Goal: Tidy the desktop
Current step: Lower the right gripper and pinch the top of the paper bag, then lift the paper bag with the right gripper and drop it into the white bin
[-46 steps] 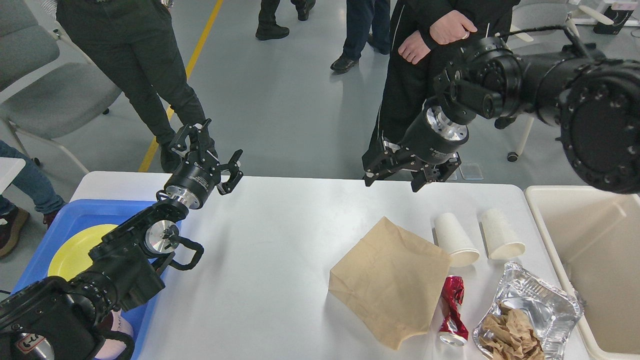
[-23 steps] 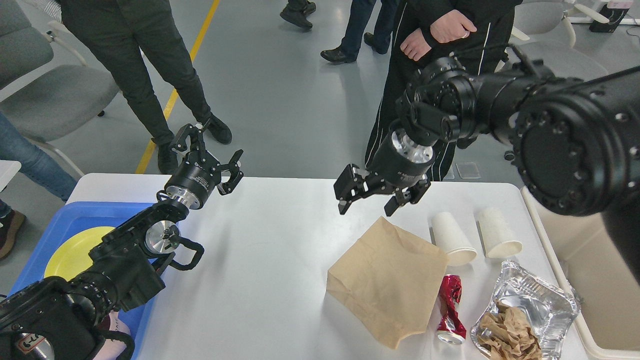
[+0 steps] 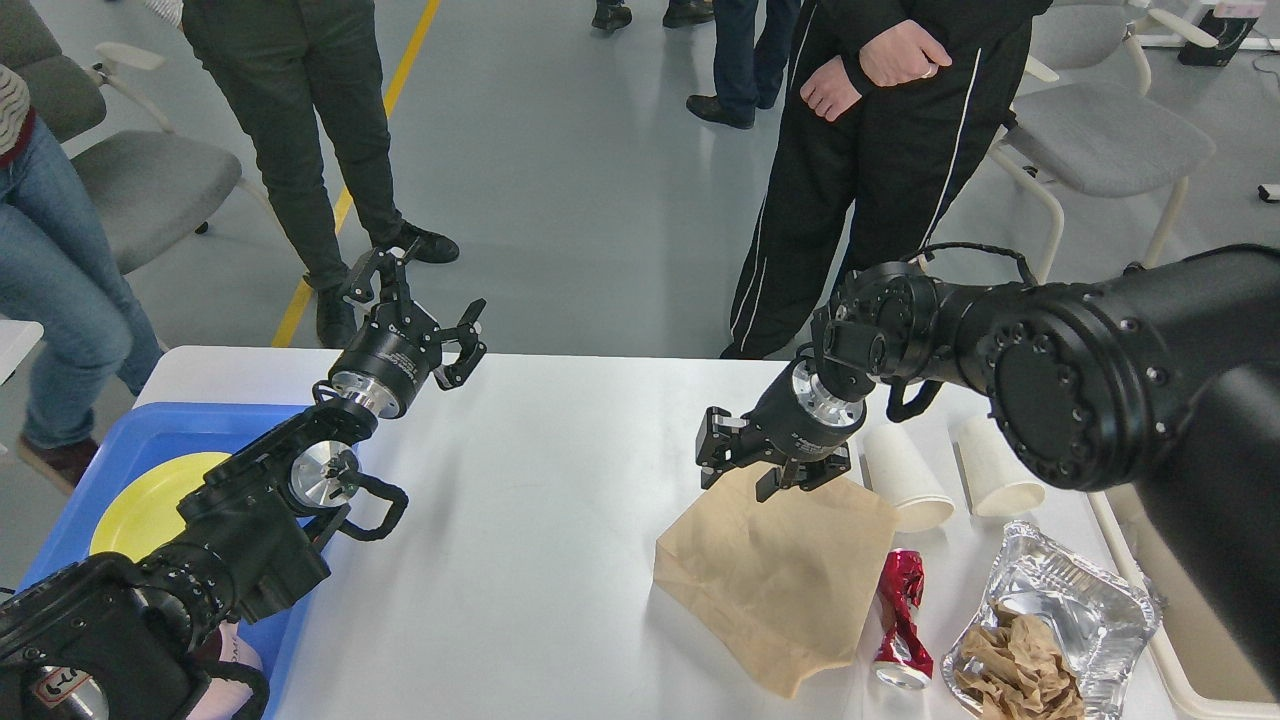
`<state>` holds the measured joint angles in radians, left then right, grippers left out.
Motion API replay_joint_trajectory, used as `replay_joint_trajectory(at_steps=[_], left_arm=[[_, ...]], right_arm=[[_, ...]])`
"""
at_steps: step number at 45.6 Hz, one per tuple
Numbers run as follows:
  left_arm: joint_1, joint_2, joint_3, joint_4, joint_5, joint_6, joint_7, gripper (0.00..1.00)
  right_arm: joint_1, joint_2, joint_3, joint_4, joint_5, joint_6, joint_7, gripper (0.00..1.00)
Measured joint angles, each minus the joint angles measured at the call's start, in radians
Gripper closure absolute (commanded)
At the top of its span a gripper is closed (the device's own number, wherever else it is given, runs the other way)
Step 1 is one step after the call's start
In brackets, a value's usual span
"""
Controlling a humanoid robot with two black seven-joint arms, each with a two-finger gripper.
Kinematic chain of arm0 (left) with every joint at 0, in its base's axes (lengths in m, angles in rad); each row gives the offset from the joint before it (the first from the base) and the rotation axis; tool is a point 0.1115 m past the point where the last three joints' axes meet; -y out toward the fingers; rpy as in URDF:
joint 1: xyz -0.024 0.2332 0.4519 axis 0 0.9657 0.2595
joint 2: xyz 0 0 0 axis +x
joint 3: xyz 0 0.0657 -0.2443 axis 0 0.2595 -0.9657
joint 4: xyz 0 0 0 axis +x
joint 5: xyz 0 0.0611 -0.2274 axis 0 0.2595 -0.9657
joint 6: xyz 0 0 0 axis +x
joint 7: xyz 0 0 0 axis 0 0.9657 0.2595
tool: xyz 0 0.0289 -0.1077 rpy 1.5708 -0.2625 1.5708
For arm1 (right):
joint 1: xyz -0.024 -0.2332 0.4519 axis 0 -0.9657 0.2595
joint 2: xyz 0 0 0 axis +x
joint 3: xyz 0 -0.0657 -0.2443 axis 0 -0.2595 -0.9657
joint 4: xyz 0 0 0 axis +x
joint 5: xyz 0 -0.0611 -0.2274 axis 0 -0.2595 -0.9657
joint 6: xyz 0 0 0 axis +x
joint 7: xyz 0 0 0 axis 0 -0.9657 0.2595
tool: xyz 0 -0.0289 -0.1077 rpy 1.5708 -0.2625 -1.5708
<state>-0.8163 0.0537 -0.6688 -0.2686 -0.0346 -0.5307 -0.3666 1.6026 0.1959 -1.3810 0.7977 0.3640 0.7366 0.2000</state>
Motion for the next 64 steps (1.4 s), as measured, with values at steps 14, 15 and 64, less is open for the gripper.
replay_joint_trajectory(at_steps=[14, 15, 64], left_arm=[[0.0, 0.0, 0.0, 0.0, 0.0, 0.0, 0.0, 0.04], [0.0, 0.0, 0.0, 0.0, 0.0, 0.0, 0.0, 0.04], [0.0, 0.0, 0.0, 0.0, 0.0, 0.0, 0.0, 0.04]], right_arm=[[-0.113, 0.007, 0.049, -0.118, -0.012, -0.028, -0.006, 0.25], [-0.117, 0.007, 0.051, -0.124, -0.013, -0.029, -0.006, 0.24], [-0.316, 0.001, 0.153, -0.26, -0.119, -0.079, -0.026, 1.0]])
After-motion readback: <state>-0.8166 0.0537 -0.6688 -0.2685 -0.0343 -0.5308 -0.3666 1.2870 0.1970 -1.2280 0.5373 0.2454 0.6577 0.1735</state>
